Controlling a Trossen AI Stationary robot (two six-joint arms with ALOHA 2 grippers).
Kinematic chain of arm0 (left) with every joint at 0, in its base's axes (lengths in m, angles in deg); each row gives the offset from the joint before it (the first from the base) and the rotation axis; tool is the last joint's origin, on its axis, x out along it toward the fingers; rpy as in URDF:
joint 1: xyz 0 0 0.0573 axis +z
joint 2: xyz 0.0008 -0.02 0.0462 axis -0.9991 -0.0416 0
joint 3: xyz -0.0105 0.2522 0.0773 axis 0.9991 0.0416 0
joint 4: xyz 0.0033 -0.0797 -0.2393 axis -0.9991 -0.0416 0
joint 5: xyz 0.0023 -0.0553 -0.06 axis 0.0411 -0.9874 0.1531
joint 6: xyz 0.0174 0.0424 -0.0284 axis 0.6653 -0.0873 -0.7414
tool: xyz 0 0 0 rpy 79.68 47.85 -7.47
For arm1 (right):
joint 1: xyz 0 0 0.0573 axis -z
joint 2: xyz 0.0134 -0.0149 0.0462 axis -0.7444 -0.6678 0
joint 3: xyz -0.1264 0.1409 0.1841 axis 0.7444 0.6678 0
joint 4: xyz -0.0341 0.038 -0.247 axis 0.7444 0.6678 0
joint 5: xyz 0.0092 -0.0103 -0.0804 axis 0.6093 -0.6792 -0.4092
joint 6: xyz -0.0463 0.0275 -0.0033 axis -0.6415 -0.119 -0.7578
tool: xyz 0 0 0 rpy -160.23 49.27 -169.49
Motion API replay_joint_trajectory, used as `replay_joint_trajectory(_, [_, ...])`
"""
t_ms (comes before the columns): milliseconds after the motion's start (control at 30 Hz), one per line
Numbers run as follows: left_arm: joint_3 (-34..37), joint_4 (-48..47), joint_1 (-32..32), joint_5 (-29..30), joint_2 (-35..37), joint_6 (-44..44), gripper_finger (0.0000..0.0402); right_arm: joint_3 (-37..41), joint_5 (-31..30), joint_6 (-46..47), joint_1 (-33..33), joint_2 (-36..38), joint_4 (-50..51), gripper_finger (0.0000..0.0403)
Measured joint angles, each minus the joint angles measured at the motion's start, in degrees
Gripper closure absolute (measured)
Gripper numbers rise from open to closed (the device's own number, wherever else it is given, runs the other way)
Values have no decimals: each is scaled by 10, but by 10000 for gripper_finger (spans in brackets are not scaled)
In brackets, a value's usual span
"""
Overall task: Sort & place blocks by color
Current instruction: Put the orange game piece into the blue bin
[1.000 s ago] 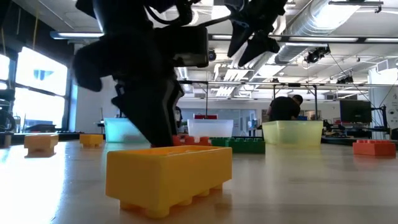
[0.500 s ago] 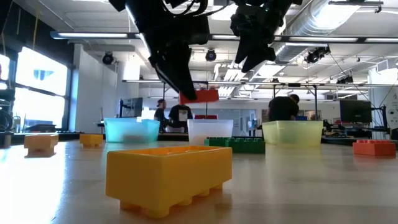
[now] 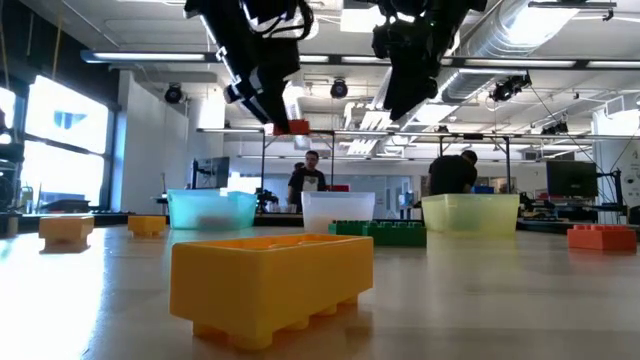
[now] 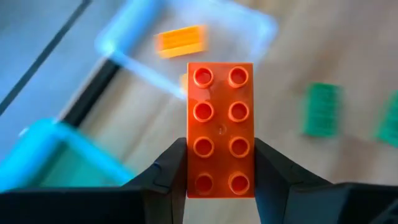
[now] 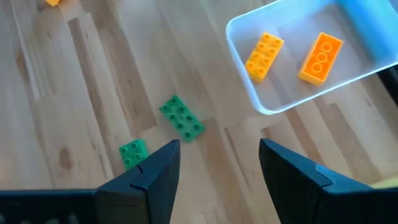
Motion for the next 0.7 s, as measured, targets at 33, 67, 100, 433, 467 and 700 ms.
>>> replay_joint_trajectory(33, [0,-10,16,7,2,-3,292,0,1,-4,4,0,0,196])
replay_joint_trajectory(67, [0,-22,31,15,4,-6,292,0,4,-7,9,0,0,196])
replay_joint_trajectory(100, [0,-32,47,21,4,-9,292,0,8,-8,13,0,0,196])
replay_joint_trajectory(433, [0,-77,207,-27,1,-53,292,0,32,-25,21,0,0,196])
replay_joint_trajectory(467, [0,-80,219,-36,1,-61,292,0,32,-31,19,0,-1,196])
replay_joint_trajectory(700, [0,-93,270,-70,1,-69,282,0,30,-28,-3,-2,-3,196])
